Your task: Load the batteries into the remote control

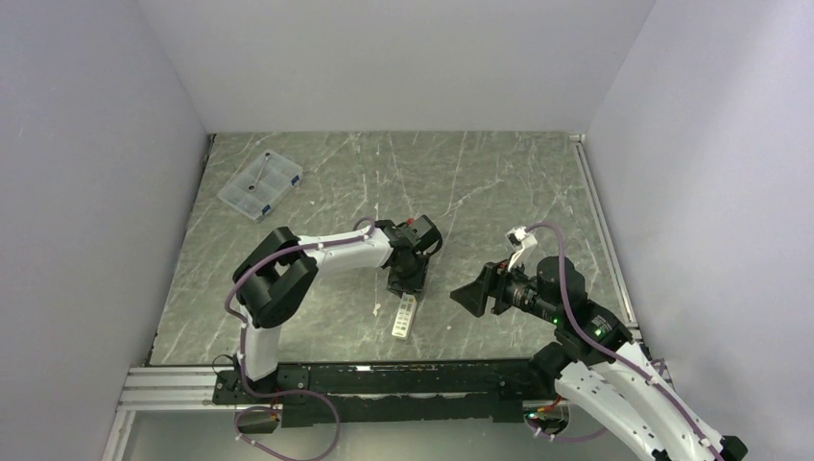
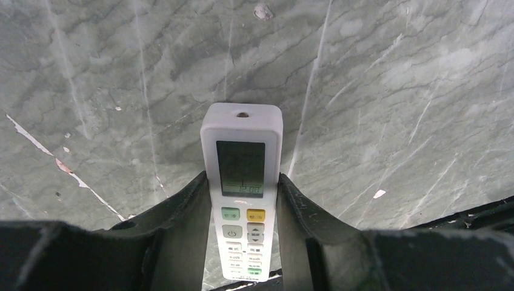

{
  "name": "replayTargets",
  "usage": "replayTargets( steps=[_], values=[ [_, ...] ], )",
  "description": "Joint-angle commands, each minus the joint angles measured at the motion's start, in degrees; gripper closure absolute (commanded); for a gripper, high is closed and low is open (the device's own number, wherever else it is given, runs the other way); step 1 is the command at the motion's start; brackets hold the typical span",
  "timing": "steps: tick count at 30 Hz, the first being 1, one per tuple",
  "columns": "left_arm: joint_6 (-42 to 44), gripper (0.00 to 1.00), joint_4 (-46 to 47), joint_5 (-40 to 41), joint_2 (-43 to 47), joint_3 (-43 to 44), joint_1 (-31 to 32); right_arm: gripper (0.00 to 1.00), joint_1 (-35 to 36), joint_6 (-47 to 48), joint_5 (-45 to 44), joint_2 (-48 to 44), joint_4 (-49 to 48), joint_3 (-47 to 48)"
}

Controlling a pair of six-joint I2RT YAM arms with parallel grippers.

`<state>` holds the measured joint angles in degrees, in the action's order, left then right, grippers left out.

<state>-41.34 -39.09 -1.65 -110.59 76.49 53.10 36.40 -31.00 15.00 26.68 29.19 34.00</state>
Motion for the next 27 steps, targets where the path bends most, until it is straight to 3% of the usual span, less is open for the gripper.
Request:
replayTargets(
  steps=[1, 5, 9, 17, 18, 19, 20, 27],
  values=[
    [0.7, 0.65, -1.7, 1.5, -0.5, 2.8, 0.6, 0.24, -0.1, 1.1, -0.4, -0.5, -0.8, 0.1],
    [0.8, 0.58, -2.1, 1.5, 0.0, 3.3, 0.7, 0.24, -0.1, 1.3, -1.2, -0.3, -0.1, 0.5],
    [0.7, 0.42, -2.0, 1.5, 0.9, 3.4, 1.0, 0.24, -0.1, 1.4, -3.5, 0.0, 1.0, 1.1],
    [0.9, 0.28, -1.0, 0.5, 3.8, 3.6, 1.2, 0.24, -0.1, 1.8, -4.2, 1.0, 2.0, 2.6],
    [1.1, 0.24, -0.8, 0.4, 4.5, 3.5, 1.2, 0.23, -0.1, 1.9, -4.3, 1.1, 2.2, 2.8],
    [1.5, 0.05, -0.4, 0.2, 5.1, 3.4, 1.3, 0.23, -0.1, 2.0, -4.6, 1.2, 2.3, 3.1],
    [1.8, 0.01, -0.1, 0.2, 6.0, 3.2, 1.3, 0.23, -0.1, 2.1, -4.9, 1.2, 2.5, 3.3],
    [3.4, 0.01, -0.6, 1.5, 12.9, 2.4, 1.4, 0.23, -0.1, 2.7, -8.9, 1.1, 4.4, 4.2]
  ],
)
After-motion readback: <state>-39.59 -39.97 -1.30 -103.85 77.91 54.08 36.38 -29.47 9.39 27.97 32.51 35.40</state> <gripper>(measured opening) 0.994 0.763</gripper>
